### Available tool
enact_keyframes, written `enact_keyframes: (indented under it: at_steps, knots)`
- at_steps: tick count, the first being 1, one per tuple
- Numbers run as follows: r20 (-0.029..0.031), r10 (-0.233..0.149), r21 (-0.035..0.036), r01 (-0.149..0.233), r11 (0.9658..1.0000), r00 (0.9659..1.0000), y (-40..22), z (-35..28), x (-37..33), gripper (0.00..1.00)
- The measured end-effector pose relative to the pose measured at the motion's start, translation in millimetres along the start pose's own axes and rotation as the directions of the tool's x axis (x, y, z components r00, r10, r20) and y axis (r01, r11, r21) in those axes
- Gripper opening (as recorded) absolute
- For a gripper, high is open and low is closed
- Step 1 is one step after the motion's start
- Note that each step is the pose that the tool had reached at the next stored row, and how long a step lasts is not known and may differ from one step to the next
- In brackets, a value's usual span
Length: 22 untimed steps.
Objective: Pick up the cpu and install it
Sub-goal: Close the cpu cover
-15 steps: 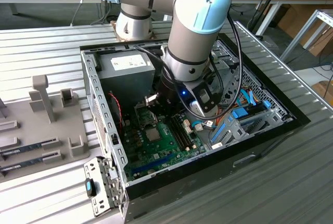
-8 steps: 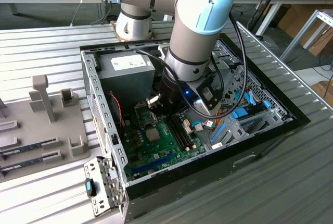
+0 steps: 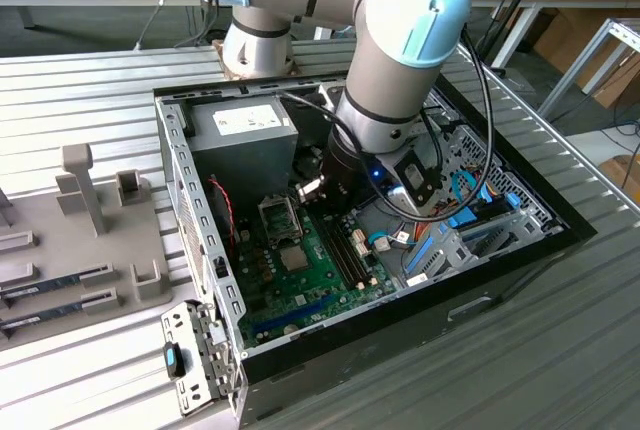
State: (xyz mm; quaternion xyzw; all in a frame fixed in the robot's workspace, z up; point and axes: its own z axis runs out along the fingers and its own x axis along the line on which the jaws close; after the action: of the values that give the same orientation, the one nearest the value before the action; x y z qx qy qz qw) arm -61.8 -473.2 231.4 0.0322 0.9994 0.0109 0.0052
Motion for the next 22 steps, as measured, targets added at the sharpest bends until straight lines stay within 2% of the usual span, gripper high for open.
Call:
enact_keyframes:
  at_steps: [3, 8, 12, 14, 16, 17, 22]
  knots:
    - [-0.0001, 0.0, -0.0012, 0.0, 1.0, 1.0, 2.7, -3.6, -3.3, 0.11]
    - [-0.0004, 0.0, -0.002, 0.0, 1.0, 1.0, 8.3, -4.1, -5.8, 0.11]
    - [-0.0005, 0.0, -0.0022, 0.0, 1.0, 1.0, 20.3, -3.9, -6.7, 0.11]
    - [-0.0006, -0.004, -0.0016, 0.004, 1.0, 1.0, 30.9, -3.6, -7.0, 0.11]
    - [-0.0006, -0.004, 0.0004, 0.004, 1.0, 1.0, 37.9, -3.5, -6.7, 0.11]
    - [-0.0005, -0.005, 0.0007, 0.005, 1.0, 1.0, 39.6, -3.4, -6.7, 0.11]
    - [-0.0006, -0.014, 0.0008, 0.014, 0.9999, 0.9999, 39.6, -3.4, -6.7, 0.11]
